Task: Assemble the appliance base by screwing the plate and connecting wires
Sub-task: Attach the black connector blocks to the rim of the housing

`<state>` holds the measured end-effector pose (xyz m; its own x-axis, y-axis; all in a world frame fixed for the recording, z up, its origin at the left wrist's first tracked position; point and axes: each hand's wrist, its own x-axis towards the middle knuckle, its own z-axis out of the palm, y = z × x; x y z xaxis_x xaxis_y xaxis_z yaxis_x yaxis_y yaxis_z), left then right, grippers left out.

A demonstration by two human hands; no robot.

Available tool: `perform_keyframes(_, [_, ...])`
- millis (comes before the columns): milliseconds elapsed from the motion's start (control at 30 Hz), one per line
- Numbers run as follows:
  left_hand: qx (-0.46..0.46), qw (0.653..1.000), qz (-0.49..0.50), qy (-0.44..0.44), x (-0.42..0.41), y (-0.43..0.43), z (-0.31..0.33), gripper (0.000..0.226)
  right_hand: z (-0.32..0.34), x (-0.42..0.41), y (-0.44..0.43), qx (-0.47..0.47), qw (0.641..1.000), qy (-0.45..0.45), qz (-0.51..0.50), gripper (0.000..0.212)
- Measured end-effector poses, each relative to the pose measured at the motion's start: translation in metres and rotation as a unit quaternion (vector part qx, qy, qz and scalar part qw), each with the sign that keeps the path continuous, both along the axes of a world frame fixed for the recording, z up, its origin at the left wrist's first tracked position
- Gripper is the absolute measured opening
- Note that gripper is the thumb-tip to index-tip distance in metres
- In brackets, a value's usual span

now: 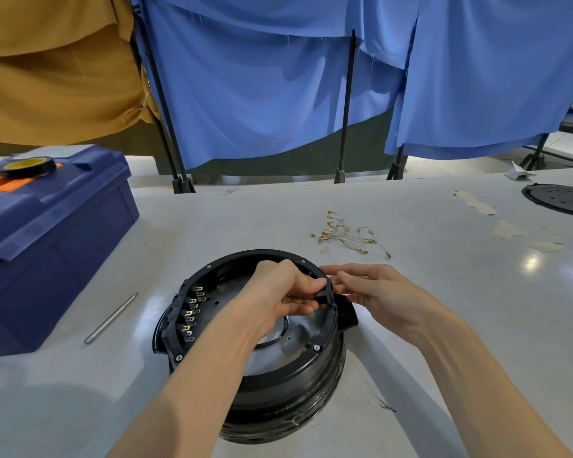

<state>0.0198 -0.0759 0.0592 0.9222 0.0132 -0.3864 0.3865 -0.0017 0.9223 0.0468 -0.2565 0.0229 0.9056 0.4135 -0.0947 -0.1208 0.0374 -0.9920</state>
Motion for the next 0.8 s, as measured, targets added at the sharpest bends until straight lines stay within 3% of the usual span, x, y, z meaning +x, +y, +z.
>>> perform_keyframes(233, [0.001, 1.000, 0.030, -0.005, -0.002, -0.004, 0.000, 0.009, 0.003, -0.002, 0.002, -0.019, 1.000, -0.001, -0.007, 0.026])
perform_keyframes(367, [0.014, 0.998, 0.054, -0.017, -0.004, -0.008, -0.001, 0.004, 0.007, -0.006, 0.003, -0.044, 0.999, -0.010, 0.005, 0.048])
perform_keyframes(800, [0.053, 0.996, 0.047, -0.045, -0.003, -0.011, -0.006, 0.009, 0.011, -0.008, 0.003, -0.058, 0.998, -0.008, 0.009, 0.050])
